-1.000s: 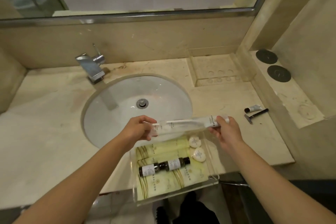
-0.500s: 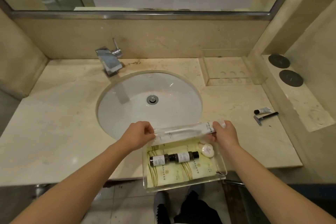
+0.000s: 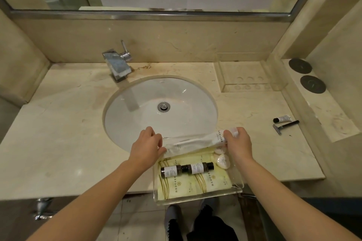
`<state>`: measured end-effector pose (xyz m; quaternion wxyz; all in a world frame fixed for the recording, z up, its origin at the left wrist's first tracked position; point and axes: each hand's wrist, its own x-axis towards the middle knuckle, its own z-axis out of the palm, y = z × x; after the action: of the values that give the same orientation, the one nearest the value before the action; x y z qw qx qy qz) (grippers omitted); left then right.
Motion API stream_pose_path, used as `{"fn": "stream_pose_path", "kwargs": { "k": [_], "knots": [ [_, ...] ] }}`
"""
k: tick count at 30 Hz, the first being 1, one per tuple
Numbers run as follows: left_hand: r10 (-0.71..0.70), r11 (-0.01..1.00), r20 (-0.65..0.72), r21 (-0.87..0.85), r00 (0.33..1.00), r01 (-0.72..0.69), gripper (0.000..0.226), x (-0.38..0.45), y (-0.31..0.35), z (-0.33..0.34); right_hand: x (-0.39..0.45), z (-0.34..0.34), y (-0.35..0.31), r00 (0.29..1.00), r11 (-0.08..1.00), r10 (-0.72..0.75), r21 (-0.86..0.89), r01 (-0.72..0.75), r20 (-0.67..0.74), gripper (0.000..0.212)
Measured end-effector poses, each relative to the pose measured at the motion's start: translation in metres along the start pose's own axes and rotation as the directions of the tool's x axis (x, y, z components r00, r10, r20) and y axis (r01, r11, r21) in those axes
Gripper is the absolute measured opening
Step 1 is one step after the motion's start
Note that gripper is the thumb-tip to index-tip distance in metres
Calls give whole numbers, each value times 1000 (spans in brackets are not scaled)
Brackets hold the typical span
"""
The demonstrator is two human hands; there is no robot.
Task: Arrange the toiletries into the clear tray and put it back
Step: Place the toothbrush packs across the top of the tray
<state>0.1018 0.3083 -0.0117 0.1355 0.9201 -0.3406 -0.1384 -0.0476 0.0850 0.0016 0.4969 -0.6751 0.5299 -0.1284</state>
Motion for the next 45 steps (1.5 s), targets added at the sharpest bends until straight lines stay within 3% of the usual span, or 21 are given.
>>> {"fn": "stream_pose_path", "kwargs": {
  "k": [9, 15, 19, 25, 33, 39, 45],
  "knots": [
    [-52, 996, 8, -70, 999, 52, 28, 2, -8, 2, -1, -13, 8, 992, 989, 64, 126, -77, 105, 17],
    [-90, 985, 30, -145, 995, 94, 22, 4, -16, 2, -7, -15, 14, 988, 999, -1, -41, 7, 156, 9],
    [-90, 985, 46, -146, 995, 96, 36, 2, -15, 1, -9, -10, 14, 978, 980, -28, -189, 69, 209, 10],
    [-82, 992, 101, -83, 991, 91, 55, 2, -16, -1, -9, -9, 21, 986, 906, -110, -397, 150, 124, 26],
    [-98, 991, 103, -81, 990, 107, 55, 5, -22, -4, -12, -2, 20, 982, 766, -143, -614, 189, 124, 17],
    [-81, 993, 113, -80, 990, 91, 60, 5, -18, -4, -14, -3, 20, 966, 692, -206, -676, 256, 155, 26],
    [-85, 993, 135, -73, 987, 96, 62, 8, -16, -5, -15, -3, 22, 966, 707, -221, -660, 254, 136, 34]
  ]
}}
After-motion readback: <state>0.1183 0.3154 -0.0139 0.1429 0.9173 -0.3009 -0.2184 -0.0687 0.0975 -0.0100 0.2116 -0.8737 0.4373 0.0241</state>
